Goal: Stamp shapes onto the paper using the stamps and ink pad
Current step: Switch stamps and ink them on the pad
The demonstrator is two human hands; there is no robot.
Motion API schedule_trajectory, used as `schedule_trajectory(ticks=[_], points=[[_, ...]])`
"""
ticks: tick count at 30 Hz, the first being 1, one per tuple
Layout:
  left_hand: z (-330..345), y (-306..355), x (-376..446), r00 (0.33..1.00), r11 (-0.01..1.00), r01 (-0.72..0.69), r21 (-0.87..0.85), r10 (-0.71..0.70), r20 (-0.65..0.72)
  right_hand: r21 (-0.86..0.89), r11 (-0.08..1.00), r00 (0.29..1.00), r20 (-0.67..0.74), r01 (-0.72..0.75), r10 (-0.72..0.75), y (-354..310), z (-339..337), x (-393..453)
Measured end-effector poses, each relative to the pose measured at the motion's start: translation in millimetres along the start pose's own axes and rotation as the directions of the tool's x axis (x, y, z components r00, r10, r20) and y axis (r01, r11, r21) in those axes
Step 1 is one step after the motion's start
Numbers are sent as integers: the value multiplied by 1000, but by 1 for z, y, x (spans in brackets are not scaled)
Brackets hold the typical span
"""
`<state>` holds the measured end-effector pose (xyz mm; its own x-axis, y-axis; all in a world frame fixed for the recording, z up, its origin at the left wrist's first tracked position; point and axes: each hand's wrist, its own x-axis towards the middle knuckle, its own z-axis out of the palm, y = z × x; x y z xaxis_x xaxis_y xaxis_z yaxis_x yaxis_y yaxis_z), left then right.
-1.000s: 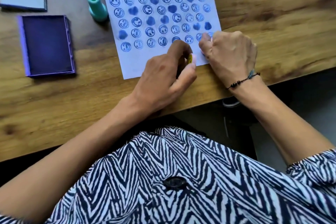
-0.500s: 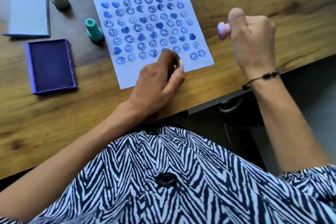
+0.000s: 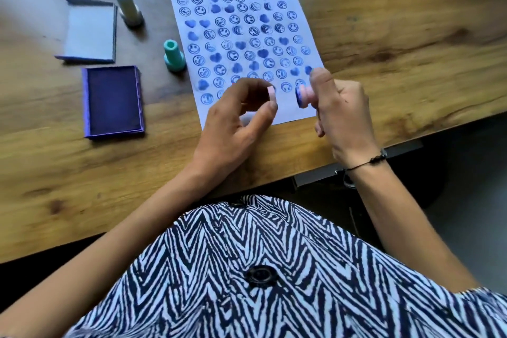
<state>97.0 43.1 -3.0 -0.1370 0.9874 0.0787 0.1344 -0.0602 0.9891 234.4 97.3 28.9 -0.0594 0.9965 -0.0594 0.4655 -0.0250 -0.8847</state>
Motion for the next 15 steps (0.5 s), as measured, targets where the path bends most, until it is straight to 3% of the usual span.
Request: schedule_trajectory(ticks=[8,15], points=[[-24,9,-9,998,991,20,-136,-28,-56,12,990,978,155,138,-139,-24,35,-4],[-46,15,-17,968,999,-53,15,55,-243,74,966,934,246,249,-260,-40,60,-6]])
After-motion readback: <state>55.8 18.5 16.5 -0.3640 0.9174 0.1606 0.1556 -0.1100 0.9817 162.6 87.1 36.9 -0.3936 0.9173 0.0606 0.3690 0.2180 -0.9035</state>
